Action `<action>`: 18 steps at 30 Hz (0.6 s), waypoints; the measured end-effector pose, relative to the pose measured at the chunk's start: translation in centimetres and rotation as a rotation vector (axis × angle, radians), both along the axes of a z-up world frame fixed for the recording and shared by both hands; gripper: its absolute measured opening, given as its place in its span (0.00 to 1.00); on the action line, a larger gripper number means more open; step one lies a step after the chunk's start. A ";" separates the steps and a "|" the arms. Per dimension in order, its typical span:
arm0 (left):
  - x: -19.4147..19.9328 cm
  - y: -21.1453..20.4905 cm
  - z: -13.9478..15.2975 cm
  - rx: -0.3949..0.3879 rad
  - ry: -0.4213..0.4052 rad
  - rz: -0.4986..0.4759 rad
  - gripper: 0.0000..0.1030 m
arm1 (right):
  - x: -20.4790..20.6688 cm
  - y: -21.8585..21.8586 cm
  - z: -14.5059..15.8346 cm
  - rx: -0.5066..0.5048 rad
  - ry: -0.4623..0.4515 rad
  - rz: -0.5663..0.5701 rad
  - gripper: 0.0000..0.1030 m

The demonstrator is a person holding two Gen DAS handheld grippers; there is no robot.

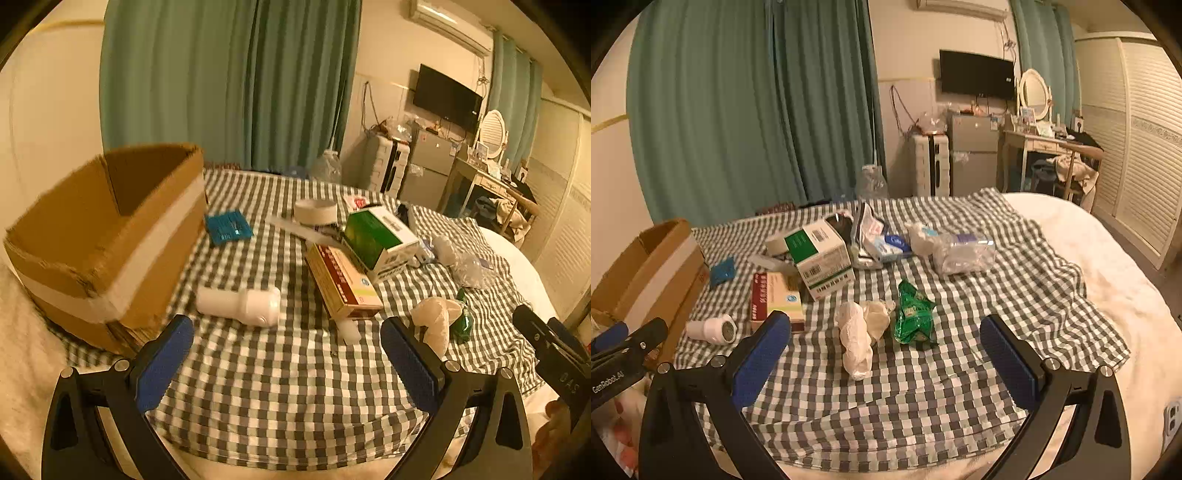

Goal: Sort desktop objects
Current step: 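Reach the right gripper to the green packet while the left approaches the Amoxicillin box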

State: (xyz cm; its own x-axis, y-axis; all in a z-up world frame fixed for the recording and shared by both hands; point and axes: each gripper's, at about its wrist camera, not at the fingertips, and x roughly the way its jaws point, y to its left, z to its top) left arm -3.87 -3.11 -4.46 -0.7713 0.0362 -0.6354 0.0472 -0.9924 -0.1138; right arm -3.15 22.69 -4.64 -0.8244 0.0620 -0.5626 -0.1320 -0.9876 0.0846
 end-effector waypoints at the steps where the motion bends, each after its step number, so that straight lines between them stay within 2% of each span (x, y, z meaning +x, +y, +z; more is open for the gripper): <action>1: -0.3 0.0 -0.4 0.005 -0.009 0.004 1.00 | -0.5 0.1 -0.2 0.003 -0.006 0.003 1.00; 3: -1.1 0.3 -1.0 -0.005 -0.023 0.006 1.00 | -1.4 0.3 -0.7 0.018 -0.019 0.005 1.00; 5: -1.9 1.1 -1.5 -0.032 -0.034 -0.015 1.00 | -2.8 0.5 -1.4 0.038 -0.048 0.004 0.95; 8: -3.1 3.0 -2.2 -0.089 -0.033 -0.071 1.00 | -4.9 1.4 -2.9 0.018 -0.109 0.009 0.85; 12: -5.8 5.3 -3.5 -0.127 -0.050 -0.117 1.00 | -6.8 2.7 -4.4 -0.003 -0.160 -0.014 0.82; 18: -10.2 7.2 -5.6 -0.102 -0.101 -0.114 1.00 | -9.0 4.4 -6.8 -0.077 -0.257 -0.066 0.81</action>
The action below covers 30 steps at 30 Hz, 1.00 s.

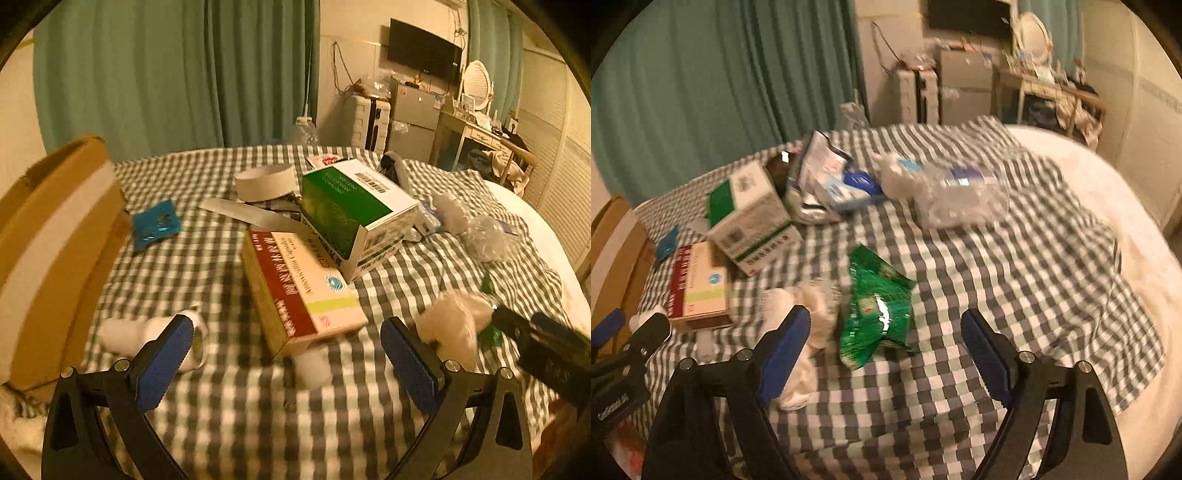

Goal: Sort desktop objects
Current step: 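Reach the right gripper to the green packet while the left approaches the Amoxicillin box, then grasp the green packet with the right gripper while the left grasps the Amoxicillin box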

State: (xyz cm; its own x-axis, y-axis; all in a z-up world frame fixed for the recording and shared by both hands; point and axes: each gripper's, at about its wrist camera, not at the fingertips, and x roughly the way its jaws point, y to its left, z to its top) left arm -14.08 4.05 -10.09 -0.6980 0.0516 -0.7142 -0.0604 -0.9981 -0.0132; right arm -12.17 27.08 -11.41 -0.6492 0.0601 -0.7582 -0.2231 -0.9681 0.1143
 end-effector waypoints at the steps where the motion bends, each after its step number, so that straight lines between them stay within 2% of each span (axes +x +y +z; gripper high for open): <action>1: -0.5 0.2 -0.3 -0.001 -0.007 0.005 1.00 | -0.3 0.1 -0.3 -0.011 -0.011 -0.004 0.81; 6: -3.0 1.2 -1.9 0.001 -0.035 0.002 1.00 | -1.4 0.5 -1.4 -0.006 -0.049 -0.007 0.80; 8: -3.9 1.5 -2.6 -0.031 -0.051 0.019 1.00 | -1.8 1.0 -1.8 -0.022 -0.065 -0.013 0.74; 12: -5.8 1.9 -4.2 -0.067 -0.150 0.023 1.00 | -1.9 1.7 -2.5 -0.088 -0.086 -0.012 0.64; 13: -6.0 2.0 -4.3 -0.074 -0.163 0.020 0.97 | -2.0 1.7 -2.6 -0.099 -0.094 -0.006 0.58; 14: -6.0 2.1 -4.2 -0.067 -0.164 0.000 0.88 | -2.1 1.6 -2.8 -0.112 -0.104 0.004 0.48; 17: -5.4 2.1 -3.6 -0.073 -0.147 -0.007 0.84 | -2.0 1.5 -2.7 -0.115 -0.102 0.001 0.38; 21: -4.3 0.4 -2.2 0.005 -0.150 0.014 0.78 | -1.1 1.9 -1.6 -0.124 -0.061 -0.020 0.36; 22: -4.1 0.1 -1.7 0.009 -0.146 0.023 0.60 | -0.9 2.0 -1.3 -0.121 -0.050 -0.021 0.36; 23: -3.9 -0.1 -1.3 0.017 -0.146 0.024 0.56 | -0.8 2.0 -1.1 -0.116 -0.040 -0.024 0.36; 30: -2.1 -1.4 0.6 0.049 -0.161 -0.033 0.46 | 0.9 1.2 0.5 -0.104 -0.009 -0.030 0.36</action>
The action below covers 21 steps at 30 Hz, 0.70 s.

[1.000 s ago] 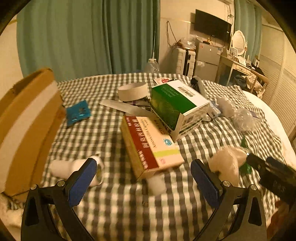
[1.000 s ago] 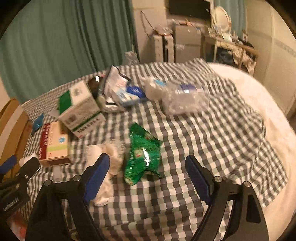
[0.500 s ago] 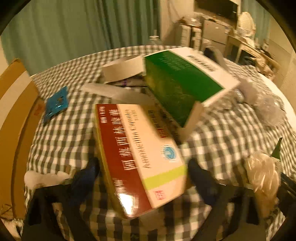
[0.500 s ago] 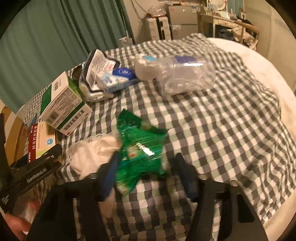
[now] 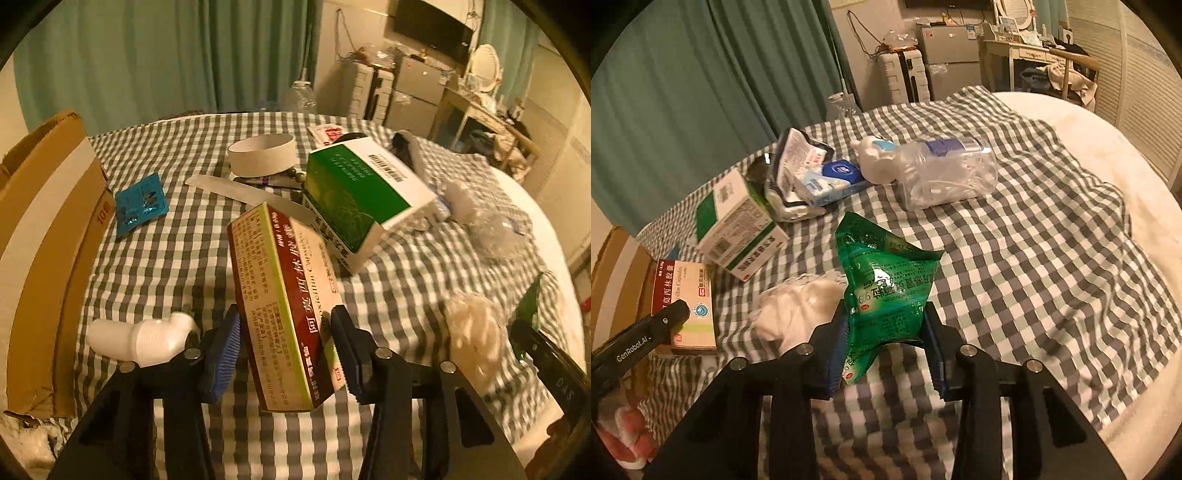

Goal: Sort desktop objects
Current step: 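Grasp the green packet with the right gripper while the left grasps the Amoxicillin box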

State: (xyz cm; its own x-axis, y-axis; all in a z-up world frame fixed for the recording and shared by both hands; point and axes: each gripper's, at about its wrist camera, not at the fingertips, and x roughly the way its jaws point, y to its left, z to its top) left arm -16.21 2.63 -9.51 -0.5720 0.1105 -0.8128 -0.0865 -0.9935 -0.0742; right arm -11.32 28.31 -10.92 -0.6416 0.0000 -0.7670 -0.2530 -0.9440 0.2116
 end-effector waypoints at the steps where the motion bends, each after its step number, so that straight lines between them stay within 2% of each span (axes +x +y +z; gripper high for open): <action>1: 0.4 -0.3 0.1 0.018 -0.003 0.002 0.45 | 0.5 -0.2 0.3 -0.002 0.007 0.005 0.36; 7: 3.0 -1.1 1.2 0.068 0.008 -0.005 0.40 | 2.1 -1.1 1.8 0.015 0.029 0.020 0.36; 10: 4.0 -0.5 1.5 0.047 0.027 -0.022 0.37 | 2.5 -1.2 2.1 0.010 0.039 0.026 0.36; 12: 4.3 0.0 1.3 0.054 0.013 -0.046 0.36 | 2.9 -1.3 2.2 0.010 0.046 0.027 0.36; 16: 4.7 1.4 0.4 0.021 0.015 -0.078 0.35 | 3.0 -0.9 2.3 -0.017 0.057 0.019 0.36; 21: 5.0 2.1 0.8 0.013 0.039 -0.076 0.34 | 3.0 -0.2 2.0 -0.053 0.065 0.019 0.36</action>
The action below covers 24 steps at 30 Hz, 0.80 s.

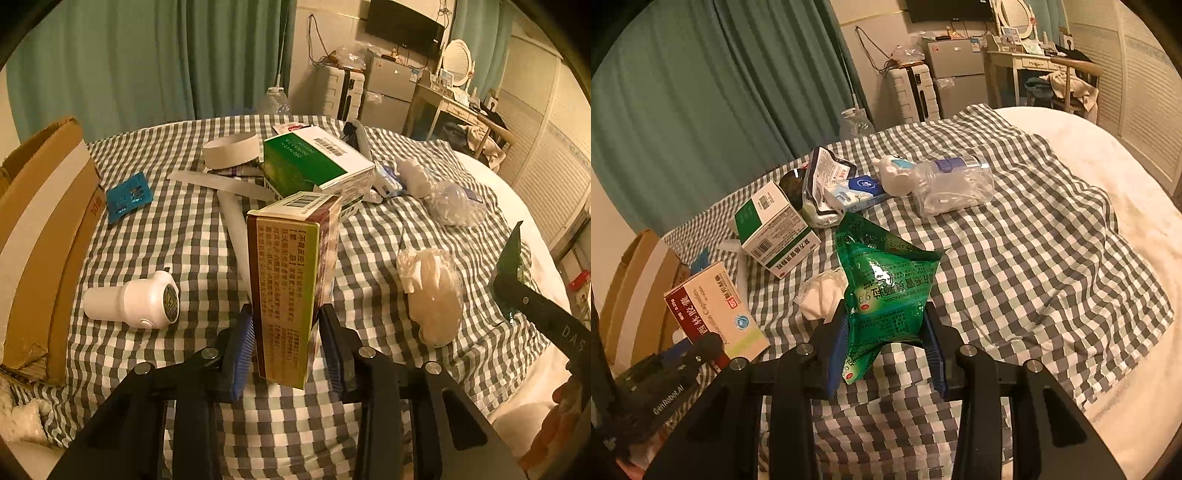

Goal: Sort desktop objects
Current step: 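Grasp the green packet with the right gripper while the left grasps the Amoxicillin box, then carry both items over the cardboard box and release them inside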

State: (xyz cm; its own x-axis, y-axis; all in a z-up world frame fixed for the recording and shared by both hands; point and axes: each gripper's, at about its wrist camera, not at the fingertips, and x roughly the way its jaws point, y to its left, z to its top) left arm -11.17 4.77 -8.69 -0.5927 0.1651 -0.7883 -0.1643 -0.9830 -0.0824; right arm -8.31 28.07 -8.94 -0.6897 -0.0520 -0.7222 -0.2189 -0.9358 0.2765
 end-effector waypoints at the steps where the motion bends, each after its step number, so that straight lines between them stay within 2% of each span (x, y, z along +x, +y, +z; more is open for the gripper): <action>1: 0.1 -0.1 0.3 0.013 0.005 0.001 0.33 | 0.0 0.0 0.1 0.000 0.001 0.003 0.36; 2: 0.2 -0.2 0.8 0.030 0.019 0.004 0.29 | 0.0 0.0 0.1 0.003 0.002 0.008 0.36; 5: 0.3 -0.5 2.4 0.071 0.039 -0.004 0.29 | 0.1 -0.4 0.6 0.018 0.011 0.026 0.36; 11: 0.6 -0.3 3.8 0.058 0.064 -0.038 0.29 | 0.7 -1.3 1.4 0.022 0.030 0.037 0.36; 16: 1.3 -1.2 5.4 0.084 0.087 -0.025 0.29 | 1.5 -2.2 2.4 0.042 0.032 0.057 0.36; 21: 1.4 -2.7 9.3 0.074 0.145 0.021 0.29 | 2.4 -4.4 5.4 0.058 0.065 0.098 0.36; 24: 1.0 -3.9 12.6 0.064 0.173 0.018 0.29 | 2.5 -6.7 8.5 0.092 0.106 0.137 0.36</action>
State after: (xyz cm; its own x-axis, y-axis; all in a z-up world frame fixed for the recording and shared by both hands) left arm -10.17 0.83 3.88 -0.7219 0.1999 -0.6625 -0.1637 -0.9795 -0.1173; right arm -5.79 21.35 -0.40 -0.7534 -0.0876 -0.6517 -0.0623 -0.9771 0.2034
